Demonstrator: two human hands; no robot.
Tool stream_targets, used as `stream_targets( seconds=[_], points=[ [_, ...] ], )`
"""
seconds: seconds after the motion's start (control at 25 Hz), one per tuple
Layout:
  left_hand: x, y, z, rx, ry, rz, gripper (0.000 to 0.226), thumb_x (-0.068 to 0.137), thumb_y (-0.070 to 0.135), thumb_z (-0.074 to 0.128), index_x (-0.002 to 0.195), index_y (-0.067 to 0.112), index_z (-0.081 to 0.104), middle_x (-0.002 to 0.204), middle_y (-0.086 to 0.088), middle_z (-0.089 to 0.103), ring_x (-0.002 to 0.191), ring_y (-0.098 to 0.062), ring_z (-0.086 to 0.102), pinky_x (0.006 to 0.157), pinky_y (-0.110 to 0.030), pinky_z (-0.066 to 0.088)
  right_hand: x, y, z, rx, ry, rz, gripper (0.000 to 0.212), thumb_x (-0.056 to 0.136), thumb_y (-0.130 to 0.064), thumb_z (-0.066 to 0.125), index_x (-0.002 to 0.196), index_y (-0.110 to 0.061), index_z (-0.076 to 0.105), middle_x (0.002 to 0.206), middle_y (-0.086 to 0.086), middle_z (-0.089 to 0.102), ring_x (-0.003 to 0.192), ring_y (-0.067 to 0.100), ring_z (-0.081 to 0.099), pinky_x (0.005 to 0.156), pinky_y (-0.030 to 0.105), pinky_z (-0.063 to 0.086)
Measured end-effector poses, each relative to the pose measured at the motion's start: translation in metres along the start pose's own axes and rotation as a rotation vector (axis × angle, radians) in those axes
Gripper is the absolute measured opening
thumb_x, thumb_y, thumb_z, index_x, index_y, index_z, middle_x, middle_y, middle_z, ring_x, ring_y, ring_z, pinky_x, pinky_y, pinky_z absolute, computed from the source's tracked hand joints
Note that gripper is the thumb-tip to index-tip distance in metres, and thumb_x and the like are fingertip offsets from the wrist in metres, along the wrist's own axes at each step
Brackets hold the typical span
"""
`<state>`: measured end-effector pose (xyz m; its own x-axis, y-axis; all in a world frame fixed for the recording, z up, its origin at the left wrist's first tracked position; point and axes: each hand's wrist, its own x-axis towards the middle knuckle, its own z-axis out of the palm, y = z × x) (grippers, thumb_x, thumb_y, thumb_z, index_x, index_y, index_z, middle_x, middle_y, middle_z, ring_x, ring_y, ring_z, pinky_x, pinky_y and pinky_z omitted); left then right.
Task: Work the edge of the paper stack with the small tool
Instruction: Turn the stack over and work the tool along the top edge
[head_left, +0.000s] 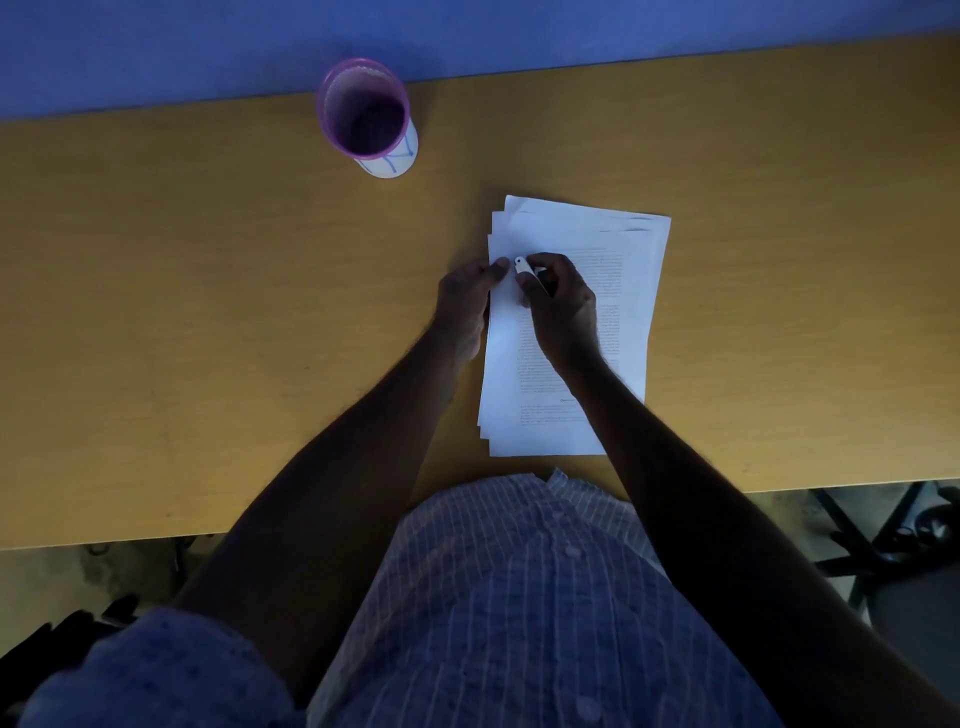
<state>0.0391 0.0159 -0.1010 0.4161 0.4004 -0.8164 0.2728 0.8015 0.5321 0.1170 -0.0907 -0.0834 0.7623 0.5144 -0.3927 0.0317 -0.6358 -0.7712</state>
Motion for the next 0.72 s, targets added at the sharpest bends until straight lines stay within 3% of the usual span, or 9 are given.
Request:
stream_targets(
  seconds=[0.08, 0.2, 0.36, 0.48, 0.6, 0.72],
  points=[
    [-0.001, 0.001, 0.001, 0.017, 0.002, 0.001, 0.012, 0.098, 0.018, 0.068, 0.097, 0.008, 0.075, 0.097, -0.011, 0.078, 0.081, -0.026, 0.074, 0.079, -0.041, 0.061, 0.004, 0.001, -0.002, 0.042, -0.020, 0.028, 0.024, 0.102, -0.029, 0.062, 0.121, -0.014, 0.065, 0.101, 0.002, 0.076, 0.080, 0.007, 0.070, 0.065, 0.006, 0.048],
    [-0.001, 0.002, 0.003, 0.067, 0.032, -0.005, 0.014, 0.098, 0.021, 0.068, 0.097, 0.009, 0.074, 0.103, -0.014, 0.077, 0.084, -0.029, 0.072, 0.076, -0.039, 0.060, 0.009, 0.002, -0.005, 0.058, -0.054, 0.032, 0.024, 0.103, -0.028, 0.062, 0.122, -0.012, 0.065, 0.097, -0.001, 0.073, 0.075, 0.003, 0.069, 0.062, 0.004, 0.049],
    [-0.002, 0.003, 0.004, 0.041, 0.025, -0.001, 0.012, 0.096, 0.018, 0.071, 0.097, 0.008, 0.076, 0.098, -0.012, 0.078, 0.082, -0.027, 0.074, 0.072, -0.036, 0.061, 0.012, 0.005, -0.008, 0.061, -0.090, 0.019, 0.024, 0.102, -0.028, 0.063, 0.124, -0.017, 0.064, 0.104, 0.000, 0.075, 0.077, 0.010, 0.072, 0.070, 0.023, 0.061],
    [-0.003, 0.004, 0.004, 0.012, 0.013, 0.009, 0.011, 0.095, 0.015, 0.072, 0.099, 0.007, 0.076, 0.095, -0.010, 0.080, 0.078, -0.023, 0.076, 0.068, -0.032, 0.061, 0.011, 0.003, -0.006, 0.037, -0.072, 0.011, 0.025, 0.100, -0.030, 0.066, 0.122, -0.020, 0.065, 0.110, -0.002, 0.074, 0.091, 0.015, 0.073, 0.082, 0.037, 0.064],
    [-0.003, 0.003, 0.005, 0.056, 0.027, 0.025, 0.019, 0.094, 0.017, 0.073, 0.106, 0.004, 0.076, 0.107, -0.016, 0.078, 0.085, -0.026, 0.074, 0.070, -0.033, 0.060, 0.010, -0.001, -0.004, 0.020, -0.039, 0.018, 0.027, 0.098, -0.036, 0.068, 0.122, -0.023, 0.066, 0.113, -0.006, 0.075, 0.099, 0.016, 0.073, 0.084, 0.042, 0.064],
    [-0.003, 0.003, 0.007, 0.040, 0.067, 0.012, 0.010, 0.092, 0.013, 0.075, 0.096, 0.005, 0.078, 0.095, -0.012, 0.079, 0.076, -0.023, 0.075, 0.065, -0.030, 0.060, 0.007, -0.005, 0.002, -0.003, 0.029, 0.016, 0.028, 0.098, -0.041, 0.066, 0.120, -0.024, 0.069, 0.109, -0.007, 0.077, 0.091, 0.012, 0.074, 0.077, 0.040, 0.065]
  ],
)
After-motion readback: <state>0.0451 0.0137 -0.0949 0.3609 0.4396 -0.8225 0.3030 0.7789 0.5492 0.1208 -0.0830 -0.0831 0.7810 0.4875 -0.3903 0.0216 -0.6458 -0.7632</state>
